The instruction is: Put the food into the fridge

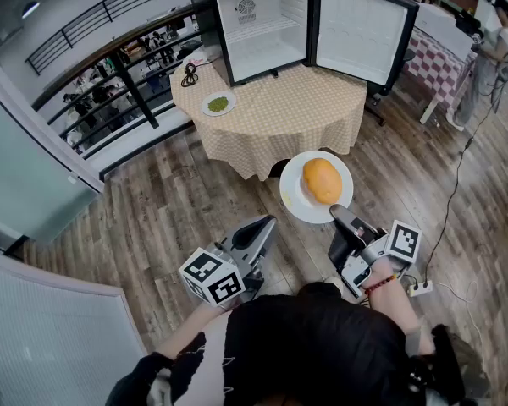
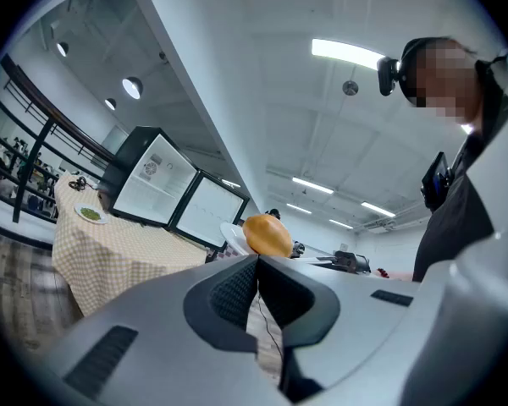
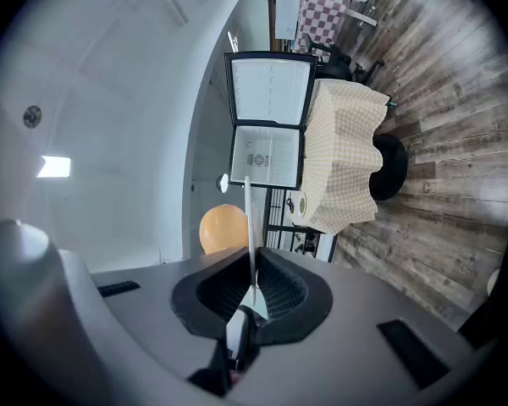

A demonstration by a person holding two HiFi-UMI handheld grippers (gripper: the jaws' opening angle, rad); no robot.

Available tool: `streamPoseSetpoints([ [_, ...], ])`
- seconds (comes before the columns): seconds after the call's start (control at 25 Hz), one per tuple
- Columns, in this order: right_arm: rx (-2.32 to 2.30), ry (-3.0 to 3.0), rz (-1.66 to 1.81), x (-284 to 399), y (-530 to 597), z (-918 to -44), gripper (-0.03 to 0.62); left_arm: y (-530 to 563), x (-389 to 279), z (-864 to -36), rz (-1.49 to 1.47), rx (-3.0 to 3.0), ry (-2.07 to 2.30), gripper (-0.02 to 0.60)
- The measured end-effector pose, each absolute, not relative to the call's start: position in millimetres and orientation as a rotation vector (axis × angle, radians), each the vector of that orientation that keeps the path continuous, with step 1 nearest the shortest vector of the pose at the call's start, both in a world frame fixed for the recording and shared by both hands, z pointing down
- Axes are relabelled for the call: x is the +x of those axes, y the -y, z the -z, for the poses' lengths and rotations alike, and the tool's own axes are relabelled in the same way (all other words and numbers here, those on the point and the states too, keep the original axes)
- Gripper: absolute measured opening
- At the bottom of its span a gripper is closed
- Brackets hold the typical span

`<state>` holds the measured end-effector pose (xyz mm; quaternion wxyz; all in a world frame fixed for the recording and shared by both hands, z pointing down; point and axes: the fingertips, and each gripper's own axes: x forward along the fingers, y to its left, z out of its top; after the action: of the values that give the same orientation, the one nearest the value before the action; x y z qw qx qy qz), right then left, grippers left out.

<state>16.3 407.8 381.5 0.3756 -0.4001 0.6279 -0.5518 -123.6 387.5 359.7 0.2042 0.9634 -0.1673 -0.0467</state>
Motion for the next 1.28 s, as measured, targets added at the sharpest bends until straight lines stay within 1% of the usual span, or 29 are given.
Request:
streamPoseSetpoints([
  [0.84, -0.992, -1.558, 1.385, 14, -407, -377, 0.034, -382, -129, -352, 0.185, 2.716, 0.472, 0.011],
  [1.0, -1.016, -1.529, 1.390, 16, -394, -379, 0.037, -358, -123, -347, 0.239, 2.654, 0.492, 0.011],
  [1.28, -0.997, -1.527, 1.396, 27, -366, -378, 0.035, -336, -102, -345, 0.198, 2.692, 0.482, 0.011],
])
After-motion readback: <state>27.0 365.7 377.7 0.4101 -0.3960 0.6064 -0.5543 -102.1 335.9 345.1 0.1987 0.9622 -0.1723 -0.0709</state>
